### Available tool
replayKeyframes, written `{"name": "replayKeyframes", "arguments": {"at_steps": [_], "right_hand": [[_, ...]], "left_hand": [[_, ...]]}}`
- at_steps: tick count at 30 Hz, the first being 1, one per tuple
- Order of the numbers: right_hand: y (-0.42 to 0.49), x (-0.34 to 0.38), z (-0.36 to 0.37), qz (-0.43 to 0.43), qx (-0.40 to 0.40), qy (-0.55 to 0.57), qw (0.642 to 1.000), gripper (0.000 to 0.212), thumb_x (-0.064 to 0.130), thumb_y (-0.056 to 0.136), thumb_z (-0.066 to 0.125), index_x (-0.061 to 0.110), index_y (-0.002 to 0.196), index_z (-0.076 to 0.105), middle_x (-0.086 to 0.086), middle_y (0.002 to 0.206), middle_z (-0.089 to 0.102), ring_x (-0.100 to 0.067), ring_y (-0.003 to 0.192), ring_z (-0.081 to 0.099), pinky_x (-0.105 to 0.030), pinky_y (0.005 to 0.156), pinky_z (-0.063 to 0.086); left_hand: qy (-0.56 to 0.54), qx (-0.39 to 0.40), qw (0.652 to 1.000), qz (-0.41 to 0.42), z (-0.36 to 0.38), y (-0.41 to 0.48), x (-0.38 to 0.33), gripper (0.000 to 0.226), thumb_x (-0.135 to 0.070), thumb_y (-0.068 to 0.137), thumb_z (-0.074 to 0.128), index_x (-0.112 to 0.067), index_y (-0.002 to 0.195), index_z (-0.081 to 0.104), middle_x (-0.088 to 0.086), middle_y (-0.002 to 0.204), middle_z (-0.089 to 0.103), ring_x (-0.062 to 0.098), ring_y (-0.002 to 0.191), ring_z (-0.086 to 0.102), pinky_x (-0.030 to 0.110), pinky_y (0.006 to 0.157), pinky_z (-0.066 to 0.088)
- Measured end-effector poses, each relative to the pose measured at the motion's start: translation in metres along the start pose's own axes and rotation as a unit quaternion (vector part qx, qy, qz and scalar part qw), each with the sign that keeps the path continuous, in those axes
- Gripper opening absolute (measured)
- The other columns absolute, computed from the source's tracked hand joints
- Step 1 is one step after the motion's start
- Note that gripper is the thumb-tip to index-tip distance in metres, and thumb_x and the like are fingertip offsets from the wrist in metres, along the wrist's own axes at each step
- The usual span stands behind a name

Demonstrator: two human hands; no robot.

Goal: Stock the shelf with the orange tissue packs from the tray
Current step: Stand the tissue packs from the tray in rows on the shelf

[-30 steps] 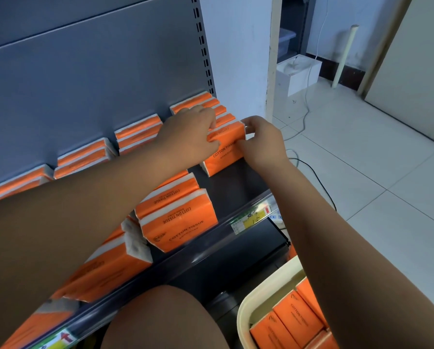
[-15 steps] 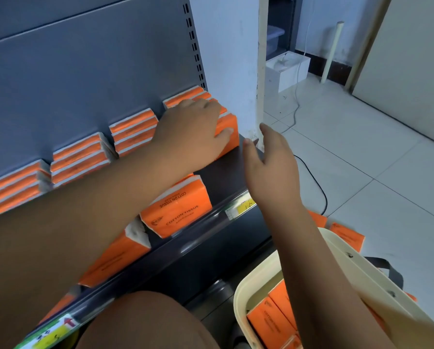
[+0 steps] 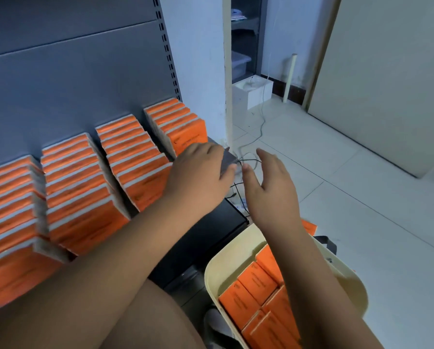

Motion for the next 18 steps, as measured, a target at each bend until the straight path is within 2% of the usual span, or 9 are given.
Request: {"name": "replayKeyframes", "arguments": {"at_steps": [2, 4, 7, 9, 13, 16, 18], "right_hand": [[-0.01, -0.008, -0.012, 0.007, 0.001, -0.015, 1.0, 0.05, 0.041, 0.104, 0.047, 0.02, 0.149, 0.045, 0.003, 0.151, 0.048, -0.014, 0.14, 0.042, -0.028, 0.106, 0.035], [-0.022, -0.018, -0.022, 0.015, 0.001, -0.02, 1.0, 0.048, 0.039, 0.103, 0.049, 0.02, 0.148, 0.046, 0.003, 0.151, 0.049, -0.015, 0.139, 0.043, -0.033, 0.107, 0.038], [-0.037, -0.033, -0.034, 0.035, -0.005, -0.029, 0.999, 0.049, 0.039, 0.102, 0.049, 0.019, 0.148, 0.046, 0.003, 0.15, 0.049, -0.017, 0.138, 0.045, -0.037, 0.11, 0.041], [-0.046, -0.046, -0.04, 0.051, -0.004, -0.04, 0.998, 0.051, 0.038, 0.102, 0.049, 0.018, 0.149, 0.046, 0.002, 0.15, 0.049, -0.017, 0.139, 0.044, -0.037, 0.111, 0.04], [-0.068, -0.072, -0.047, 0.088, -0.001, -0.067, 0.994, 0.051, 0.04, 0.103, 0.049, 0.02, 0.15, 0.045, 0.003, 0.151, 0.047, -0.015, 0.138, 0.044, -0.028, 0.102, 0.036], [-0.088, -0.093, -0.046, 0.12, 0.005, -0.082, 0.989, 0.05, 0.04, 0.103, 0.049, 0.022, 0.149, 0.045, 0.003, 0.152, 0.047, -0.016, 0.139, 0.044, -0.032, 0.105, 0.038], [-0.102, -0.107, -0.045, 0.146, 0.014, -0.087, 0.985, 0.05, 0.039, 0.103, 0.049, 0.022, 0.149, 0.046, 0.004, 0.151, 0.048, -0.017, 0.138, 0.043, -0.034, 0.104, 0.038]], "left_hand": [[-0.011, 0.004, 1.0, 0.012, 0.009, -0.011, -0.015, 0.043, -0.047, 0.102, 0.049, -0.014, 0.126, 0.061, 0.003, 0.129, 0.063, 0.024, 0.123, 0.053, 0.038, 0.1, 0.045], [-0.021, 0.009, 1.0, 0.022, 0.021, -0.02, -0.03, 0.038, -0.044, 0.101, 0.052, -0.013, 0.12, 0.063, 0.004, 0.125, 0.065, 0.027, 0.12, 0.055, 0.039, 0.098, 0.045], [-0.037, 0.027, 0.998, 0.031, 0.041, -0.031, -0.048, 0.04, -0.045, 0.1, 0.053, -0.013, 0.121, 0.063, 0.006, 0.125, 0.065, 0.029, 0.12, 0.055, 0.042, 0.098, 0.047], [-0.045, 0.042, 0.998, 0.028, 0.054, -0.038, -0.056, 0.039, -0.046, 0.1, 0.052, -0.014, 0.119, 0.062, 0.005, 0.122, 0.065, 0.028, 0.117, 0.055, 0.041, 0.094, 0.048], [-0.059, 0.075, 0.995, 0.038, 0.08, -0.058, -0.068, 0.033, -0.047, 0.101, 0.051, -0.018, 0.114, 0.06, 0.001, 0.117, 0.064, 0.024, 0.112, 0.055, 0.036, 0.087, 0.044], [-0.076, 0.123, 0.989, 0.03, 0.108, -0.075, -0.068, 0.035, -0.046, 0.102, 0.05, -0.021, 0.126, 0.058, -0.003, 0.123, 0.062, 0.021, 0.118, 0.053, 0.033, 0.087, 0.042], [-0.077, 0.157, 0.984, 0.016, 0.128, -0.087, -0.065, 0.038, -0.047, 0.101, 0.05, -0.02, 0.126, 0.057, -0.002, 0.121, 0.062, 0.021, 0.116, 0.055, 0.034, 0.085, 0.046]]}}
Point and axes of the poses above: each hand's wrist, its own y-axis towards the middle knuckle, its own z-axis out of the palm, x = y × z, the point moved 8 cm from there along y, towards the middle knuckle
